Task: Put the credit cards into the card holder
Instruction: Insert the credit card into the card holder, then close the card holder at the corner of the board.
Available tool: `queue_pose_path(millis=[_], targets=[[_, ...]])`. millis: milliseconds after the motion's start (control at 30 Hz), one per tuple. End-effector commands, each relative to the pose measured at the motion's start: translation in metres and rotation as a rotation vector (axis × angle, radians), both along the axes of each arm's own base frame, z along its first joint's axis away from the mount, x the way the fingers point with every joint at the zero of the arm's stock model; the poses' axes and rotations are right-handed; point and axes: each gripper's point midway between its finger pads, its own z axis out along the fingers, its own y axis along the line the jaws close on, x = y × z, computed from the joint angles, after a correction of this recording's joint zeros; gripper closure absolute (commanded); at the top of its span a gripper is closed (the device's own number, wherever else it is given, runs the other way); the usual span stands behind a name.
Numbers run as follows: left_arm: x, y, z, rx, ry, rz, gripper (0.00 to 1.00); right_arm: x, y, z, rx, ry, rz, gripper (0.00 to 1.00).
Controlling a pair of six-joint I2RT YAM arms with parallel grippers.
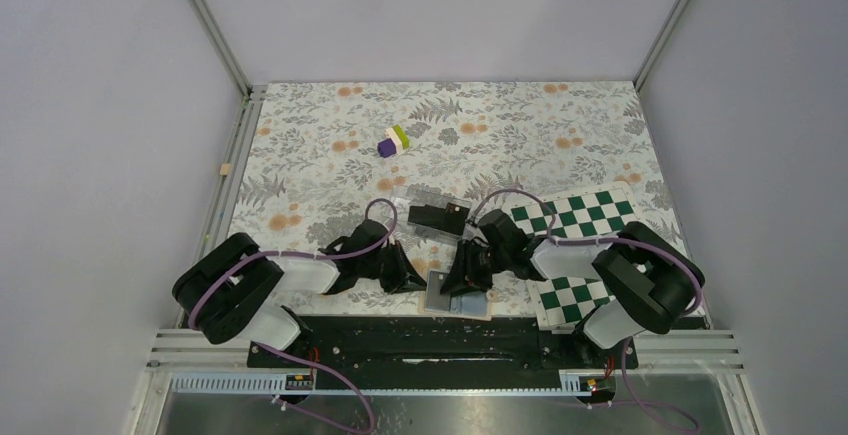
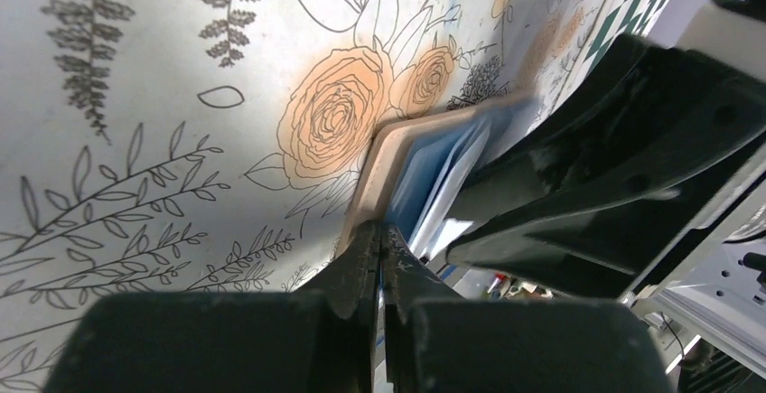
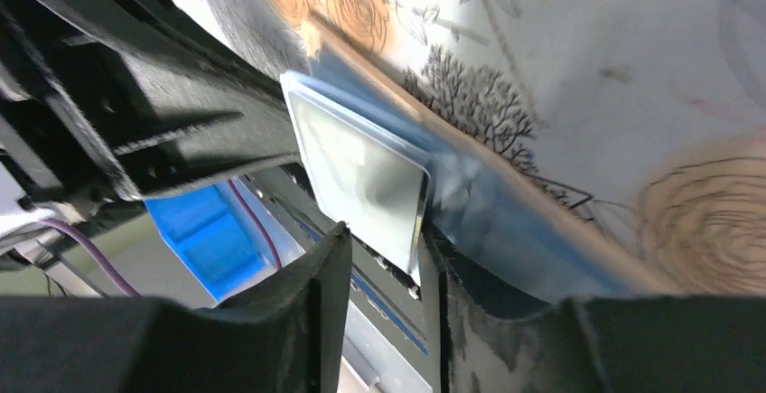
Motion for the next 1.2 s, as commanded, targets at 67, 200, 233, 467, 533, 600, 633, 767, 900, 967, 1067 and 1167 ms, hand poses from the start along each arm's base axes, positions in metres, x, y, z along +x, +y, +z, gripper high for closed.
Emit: queue_pose_path(millis=[67,200,233,467,533,600,633,767,900,967,1067,1167], targets=[[-0.003,-0.007,0.005,0.001,-0.012,-0.049,1.0,-0.017,0.017,0.011,0.009,0.003,0.097,0.67],[0.0,-0.004,0.014,0.032,-0.04,-0.065,0.84,-0.021,-0.001,0.007,-0.064,-0.019,0.086,0.64],[0.0,-0.001,0.017,0.049,-0.049,-0.065,0.79,-0.021,-0.005,0.006,-0.083,-0.029,0.082,0.62],[0.001,0.029,0.028,0.187,-0.11,-0.028,0.48,-0.023,-0.029,0.007,-0.188,-0.08,0.079,0.48],[0.001,0.025,0.029,0.144,-0.107,-0.037,0.43,-0.024,-0.031,0.003,-0.2,-0.077,0.086,0.51],[-0.004,0.016,0.03,0.059,-0.08,-0.057,0.42,-0.026,-0.033,-0.003,-0.215,-0.067,0.094,0.57],[-0.004,0.012,0.03,0.022,-0.072,-0.059,0.42,-0.027,-0.034,-0.006,-0.222,-0.059,0.099,0.59],[-0.009,0.008,0.016,-0.015,-0.009,-0.09,0.39,-0.027,-0.032,-0.013,-0.238,-0.032,0.122,0.68],[-0.01,-0.005,0.014,-0.091,0.031,-0.105,0.38,-0.029,-0.03,-0.021,-0.255,0.006,0.133,0.75],[-0.008,-0.012,0.019,-0.146,0.04,-0.102,0.38,-0.03,-0.029,-0.025,-0.257,0.023,0.139,0.79],[-0.005,-0.022,0.036,-0.239,0.015,-0.115,0.4,-0.03,-0.027,-0.027,-0.253,0.032,0.145,0.81],[-0.006,-0.028,0.055,-0.308,-0.014,-0.127,0.44,-0.03,-0.025,-0.027,-0.247,0.035,0.148,0.82]])
